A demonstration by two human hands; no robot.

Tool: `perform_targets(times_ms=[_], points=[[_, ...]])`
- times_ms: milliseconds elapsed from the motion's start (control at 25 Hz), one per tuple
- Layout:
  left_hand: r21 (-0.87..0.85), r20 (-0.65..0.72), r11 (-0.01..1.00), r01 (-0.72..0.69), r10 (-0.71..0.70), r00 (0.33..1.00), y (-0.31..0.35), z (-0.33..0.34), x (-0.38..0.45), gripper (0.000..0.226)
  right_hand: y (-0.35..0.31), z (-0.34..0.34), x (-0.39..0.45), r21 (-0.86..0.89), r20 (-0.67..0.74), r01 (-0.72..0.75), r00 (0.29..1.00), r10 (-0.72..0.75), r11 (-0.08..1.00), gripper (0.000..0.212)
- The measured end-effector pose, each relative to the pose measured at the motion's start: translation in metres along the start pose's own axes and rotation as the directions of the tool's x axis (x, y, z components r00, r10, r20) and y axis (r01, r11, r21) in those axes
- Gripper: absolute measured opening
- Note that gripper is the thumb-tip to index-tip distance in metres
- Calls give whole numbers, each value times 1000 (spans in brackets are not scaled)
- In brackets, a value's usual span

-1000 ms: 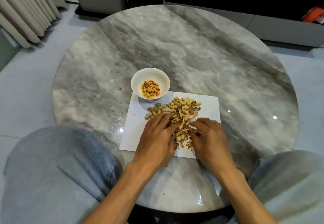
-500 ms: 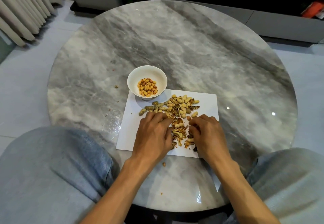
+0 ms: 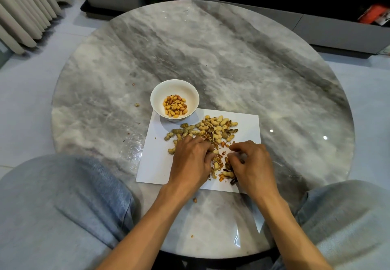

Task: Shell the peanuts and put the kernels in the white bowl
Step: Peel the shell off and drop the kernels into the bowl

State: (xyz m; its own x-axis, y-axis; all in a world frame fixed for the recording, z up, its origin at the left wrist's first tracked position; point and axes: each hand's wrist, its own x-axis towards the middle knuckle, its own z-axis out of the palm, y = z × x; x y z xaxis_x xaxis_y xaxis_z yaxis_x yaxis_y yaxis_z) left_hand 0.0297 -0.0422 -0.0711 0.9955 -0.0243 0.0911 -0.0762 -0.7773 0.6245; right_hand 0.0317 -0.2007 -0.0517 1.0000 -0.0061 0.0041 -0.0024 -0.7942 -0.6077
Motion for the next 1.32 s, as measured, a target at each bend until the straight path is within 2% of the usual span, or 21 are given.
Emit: perform_targets(times_ms=[80, 120, 160, 280, 400, 480, 560, 600, 680, 760, 800, 960, 1040, 1160, 1200, 1320], points=[[-144, 4, 988, 63, -63, 998, 5, -3, 0, 5, -8, -6, 2, 243, 1, -82, 996, 84, 967, 16], [-196, 17, 977, 86, -85, 996, 7, -4, 0, 4, -11, -8, 2, 322, 34, -115, 993, 110, 940, 16], [-210, 24, 973, 93, -90, 996, 6, -4, 1, 3, -12, -7, 2, 321, 49, -120, 993, 110, 939, 16], [-175, 5, 977, 123, -124, 992, 4, -6, -1, 12, -5, -2, 4, 104, 12, -35, 999, 34, 994, 20], [-182, -31, 971, 153, -161, 986, 0, -10, -1, 15, 3, 4, 5, -82, 147, 127, 983, -114, 989, 23], [-190, -17, 967, 167, -174, 985, 0, -12, -1, 14, 3, 5, 8, -153, 198, 164, 971, -132, 975, 19], [-214, -3, 960, 181, -186, 983, 1, -12, -2, 13, 2, 8, 9, -167, 165, 167, 976, -139, 972, 14], [-251, 8, 950, 188, -192, 981, 2, -14, -2, 13, -1, 8, 10, -107, 138, 139, 983, -124, 984, 12], [-398, 49, 893, 209, -207, 977, 7, -19, -1, 15, -7, 2, 9, 212, 128, -1, 991, -26, 977, 10], [-564, 68, 798, 212, -212, 975, 12, -27, 1, 20, -16, -9, 9, 523, 219, -158, 975, 47, 837, 13], [-620, 56, 760, 194, -204, 977, 14, -31, 3, 21, -19, -14, 8, 596, 263, -212, 963, 61, 774, 14], [-717, 43, 685, 130, -143, 989, 17, -41, 5, 17, -28, -20, 4, 730, 391, -340, 919, 46, 593, 22], [-750, 71, 641, 161, -164, 984, 18, -44, 6, 14, -31, -19, 2, 759, 399, -342, 917, 18, 554, 17], [-784, 85, 594, 179, -183, 980, 20, -44, 6, 11, -33, -18, 1, 792, 361, -319, 932, 21, 520, 23], [-807, 95, 560, 189, -193, 977, 22, -44, 6, 10, -34, -17, 0, 805, 344, -314, 938, 35, 504, 22], [-887, 207, 365, 284, -236, 950, 30, -44, 2, 16, -39, -17, -1, 824, 302, -301, 950, 77, 480, 20]])
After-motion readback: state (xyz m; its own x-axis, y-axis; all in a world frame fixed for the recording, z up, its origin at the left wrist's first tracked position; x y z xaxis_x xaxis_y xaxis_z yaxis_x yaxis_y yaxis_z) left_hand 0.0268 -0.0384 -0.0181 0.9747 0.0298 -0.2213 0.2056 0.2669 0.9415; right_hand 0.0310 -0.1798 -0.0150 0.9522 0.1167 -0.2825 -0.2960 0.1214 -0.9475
